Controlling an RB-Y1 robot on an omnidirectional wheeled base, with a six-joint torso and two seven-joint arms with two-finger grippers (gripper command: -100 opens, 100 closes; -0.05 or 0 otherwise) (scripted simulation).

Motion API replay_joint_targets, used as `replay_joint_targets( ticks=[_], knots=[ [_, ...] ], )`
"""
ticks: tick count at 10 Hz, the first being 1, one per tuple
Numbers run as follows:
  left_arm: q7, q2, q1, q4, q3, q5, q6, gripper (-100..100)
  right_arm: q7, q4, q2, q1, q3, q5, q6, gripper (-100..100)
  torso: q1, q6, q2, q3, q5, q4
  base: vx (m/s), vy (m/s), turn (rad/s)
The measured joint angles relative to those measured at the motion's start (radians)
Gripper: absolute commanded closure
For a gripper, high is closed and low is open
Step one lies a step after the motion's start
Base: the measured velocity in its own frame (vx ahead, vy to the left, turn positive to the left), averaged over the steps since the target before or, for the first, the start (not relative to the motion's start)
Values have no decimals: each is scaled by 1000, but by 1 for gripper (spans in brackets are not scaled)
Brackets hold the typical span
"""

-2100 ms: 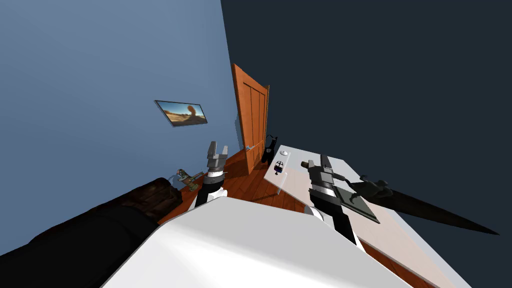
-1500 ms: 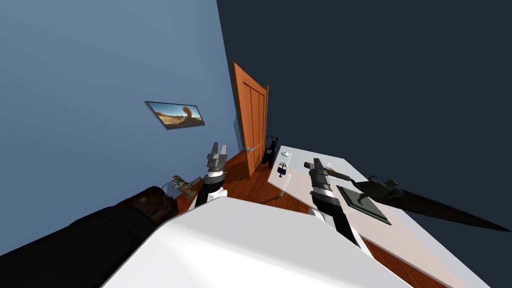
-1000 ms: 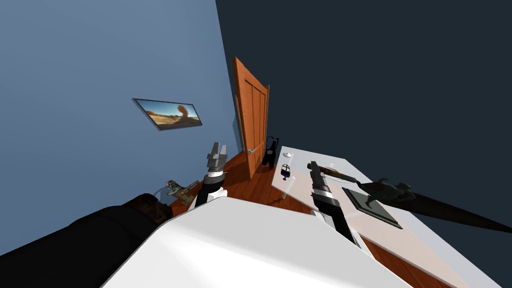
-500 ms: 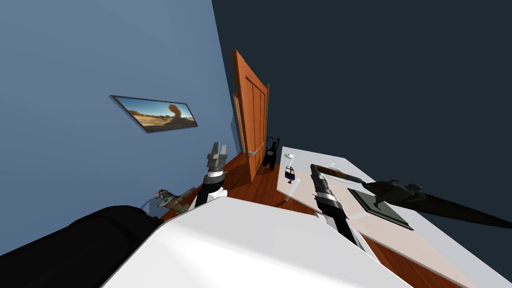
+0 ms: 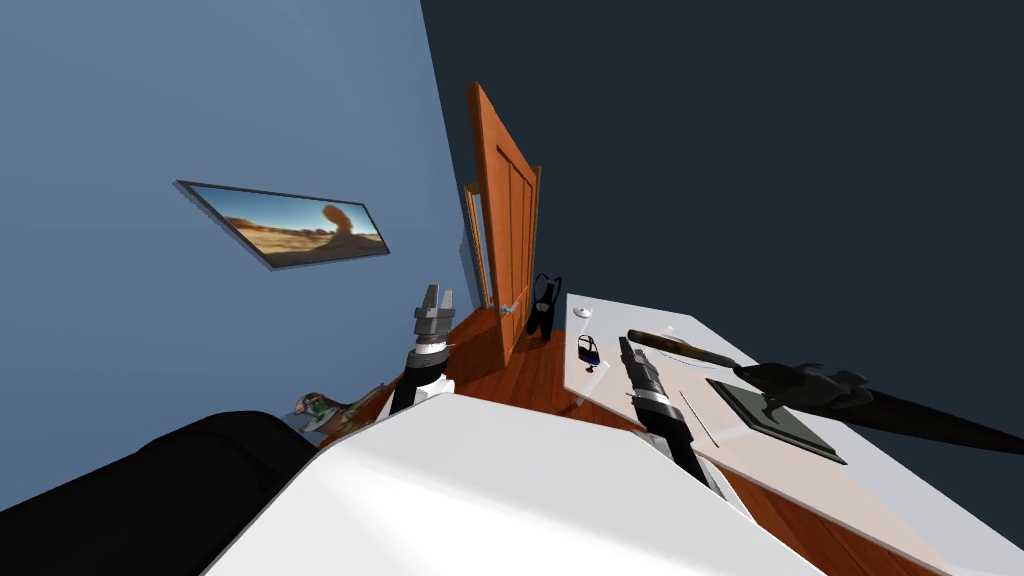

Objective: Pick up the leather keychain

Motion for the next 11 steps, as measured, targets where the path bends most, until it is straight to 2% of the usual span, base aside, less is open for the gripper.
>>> replay_joint_targets(
  ticks=[11],
  knots=[
    [0,0,0,0,0,0,0,0,197,282,-6,-85,-90,91,-32,-100,-2,0,-2,-1,0,0,62,89,-63]
  ],
)
